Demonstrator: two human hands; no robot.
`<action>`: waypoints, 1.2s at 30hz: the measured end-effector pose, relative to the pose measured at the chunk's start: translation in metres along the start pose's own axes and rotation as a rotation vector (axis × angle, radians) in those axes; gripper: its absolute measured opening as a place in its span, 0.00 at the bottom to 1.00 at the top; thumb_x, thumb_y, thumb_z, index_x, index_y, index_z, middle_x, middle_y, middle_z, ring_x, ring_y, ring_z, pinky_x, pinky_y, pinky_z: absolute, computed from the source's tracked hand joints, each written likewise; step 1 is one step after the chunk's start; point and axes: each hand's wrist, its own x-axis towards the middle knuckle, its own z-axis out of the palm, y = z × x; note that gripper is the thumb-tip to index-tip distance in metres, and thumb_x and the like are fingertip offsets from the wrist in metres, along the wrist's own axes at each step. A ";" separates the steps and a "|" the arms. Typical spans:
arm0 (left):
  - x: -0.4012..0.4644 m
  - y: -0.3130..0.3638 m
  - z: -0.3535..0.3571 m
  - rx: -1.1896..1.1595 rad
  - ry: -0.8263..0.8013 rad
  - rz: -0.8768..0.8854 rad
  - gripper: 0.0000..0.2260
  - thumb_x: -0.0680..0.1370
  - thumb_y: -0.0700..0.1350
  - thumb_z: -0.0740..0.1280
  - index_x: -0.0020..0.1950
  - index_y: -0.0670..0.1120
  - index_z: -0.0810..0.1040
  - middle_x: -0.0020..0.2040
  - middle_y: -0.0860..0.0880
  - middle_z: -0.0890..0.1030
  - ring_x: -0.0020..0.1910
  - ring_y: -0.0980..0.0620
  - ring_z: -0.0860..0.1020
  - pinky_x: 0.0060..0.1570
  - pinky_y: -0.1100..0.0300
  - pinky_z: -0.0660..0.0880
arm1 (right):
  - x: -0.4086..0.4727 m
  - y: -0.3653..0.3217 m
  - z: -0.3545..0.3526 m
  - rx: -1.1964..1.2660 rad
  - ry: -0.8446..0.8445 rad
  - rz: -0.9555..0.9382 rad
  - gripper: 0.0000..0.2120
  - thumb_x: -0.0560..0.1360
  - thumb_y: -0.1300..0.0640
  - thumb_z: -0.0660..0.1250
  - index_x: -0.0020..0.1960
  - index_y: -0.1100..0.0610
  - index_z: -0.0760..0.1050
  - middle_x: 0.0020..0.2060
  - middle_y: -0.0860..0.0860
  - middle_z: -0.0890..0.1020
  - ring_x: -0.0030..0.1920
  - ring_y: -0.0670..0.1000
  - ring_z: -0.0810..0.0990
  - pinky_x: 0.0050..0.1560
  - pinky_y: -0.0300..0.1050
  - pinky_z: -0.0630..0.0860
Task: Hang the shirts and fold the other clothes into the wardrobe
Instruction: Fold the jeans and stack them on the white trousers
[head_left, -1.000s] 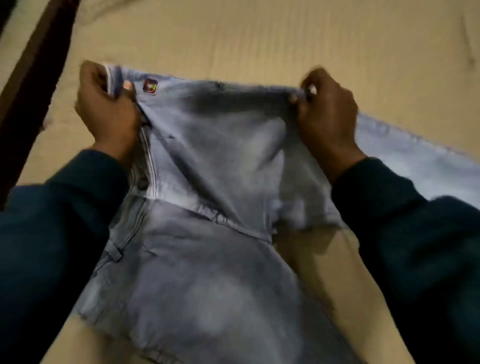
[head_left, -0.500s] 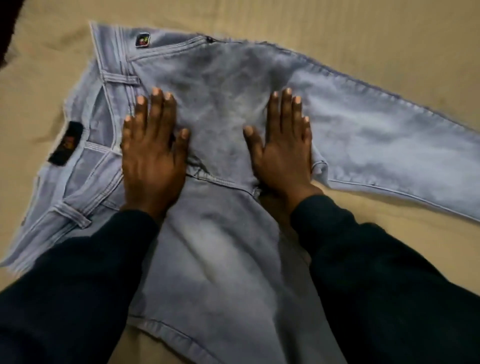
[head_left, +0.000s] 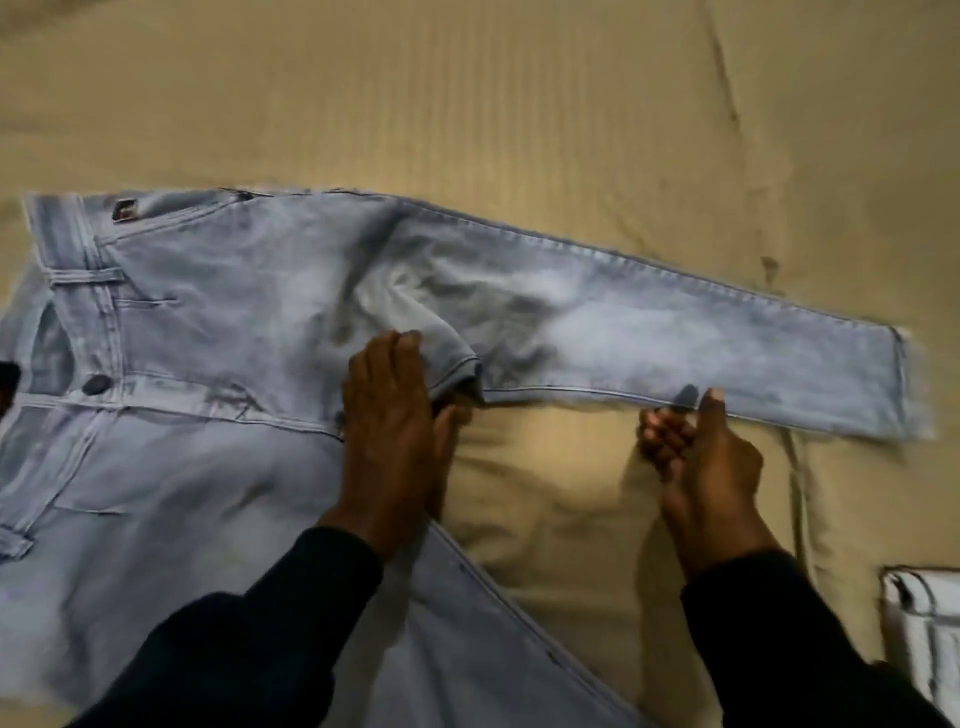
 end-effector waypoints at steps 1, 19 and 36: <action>-0.001 -0.001 0.005 -0.017 0.006 -0.042 0.28 0.75 0.50 0.71 0.69 0.37 0.69 0.63 0.36 0.71 0.60 0.35 0.70 0.60 0.43 0.68 | 0.014 -0.014 -0.010 0.043 0.017 0.113 0.18 0.81 0.46 0.64 0.42 0.60 0.73 0.32 0.54 0.77 0.28 0.48 0.78 0.26 0.39 0.76; -0.002 0.008 0.033 0.023 0.134 0.104 0.18 0.80 0.33 0.63 0.70 0.41 0.75 0.69 0.41 0.77 0.68 0.42 0.74 0.71 0.54 0.67 | 0.119 -0.073 -0.089 0.622 -0.145 0.018 0.25 0.77 0.68 0.65 0.71 0.52 0.71 0.55 0.56 0.84 0.52 0.57 0.85 0.52 0.57 0.82; 0.001 0.097 0.115 0.148 -0.021 0.197 0.26 0.84 0.51 0.53 0.82 0.46 0.55 0.82 0.48 0.54 0.81 0.50 0.50 0.79 0.49 0.51 | 0.116 -0.038 -0.083 0.471 -0.291 0.023 0.19 0.80 0.59 0.67 0.70 0.52 0.71 0.62 0.54 0.82 0.59 0.50 0.83 0.59 0.47 0.80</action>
